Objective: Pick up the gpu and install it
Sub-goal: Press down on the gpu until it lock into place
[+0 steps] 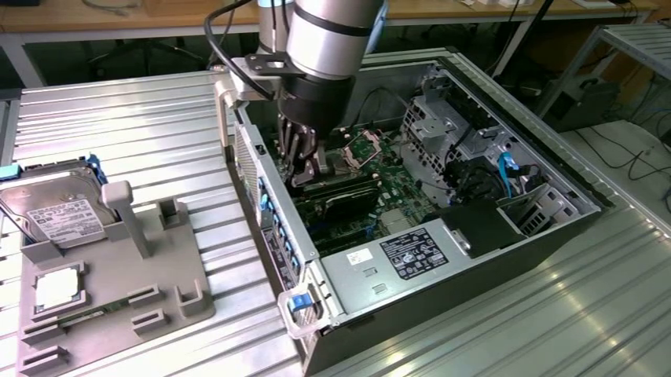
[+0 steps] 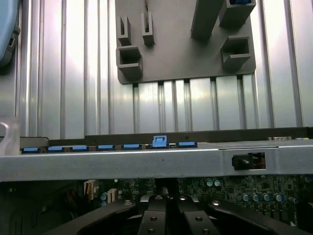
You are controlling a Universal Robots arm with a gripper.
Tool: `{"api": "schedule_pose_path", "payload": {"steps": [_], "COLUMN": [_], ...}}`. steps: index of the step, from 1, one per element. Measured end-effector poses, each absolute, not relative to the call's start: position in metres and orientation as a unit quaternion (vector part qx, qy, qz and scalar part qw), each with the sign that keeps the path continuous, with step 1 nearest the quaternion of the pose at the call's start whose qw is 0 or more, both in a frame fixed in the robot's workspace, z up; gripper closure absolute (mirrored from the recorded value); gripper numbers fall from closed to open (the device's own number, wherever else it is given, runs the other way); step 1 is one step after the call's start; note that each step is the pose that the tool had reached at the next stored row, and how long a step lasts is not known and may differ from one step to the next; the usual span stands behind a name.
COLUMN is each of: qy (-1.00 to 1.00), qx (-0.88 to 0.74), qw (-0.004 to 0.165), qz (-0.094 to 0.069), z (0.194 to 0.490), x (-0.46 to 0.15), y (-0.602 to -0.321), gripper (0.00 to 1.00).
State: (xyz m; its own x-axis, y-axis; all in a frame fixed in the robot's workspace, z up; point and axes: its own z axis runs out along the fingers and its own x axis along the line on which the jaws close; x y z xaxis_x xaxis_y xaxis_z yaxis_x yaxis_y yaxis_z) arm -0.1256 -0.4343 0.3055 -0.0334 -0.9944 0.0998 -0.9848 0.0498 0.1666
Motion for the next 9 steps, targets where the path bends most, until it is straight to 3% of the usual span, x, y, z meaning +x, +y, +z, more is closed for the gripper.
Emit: {"api": "schedule_pose_path", "payload": {"steps": [9], "qy": [-0.72], "qx": [0.689], "qw": [0.086], "qz": [-0.016], "z": [0.306], "x": [-0.1262], "y": [-0.433], "gripper": [0.89]}}
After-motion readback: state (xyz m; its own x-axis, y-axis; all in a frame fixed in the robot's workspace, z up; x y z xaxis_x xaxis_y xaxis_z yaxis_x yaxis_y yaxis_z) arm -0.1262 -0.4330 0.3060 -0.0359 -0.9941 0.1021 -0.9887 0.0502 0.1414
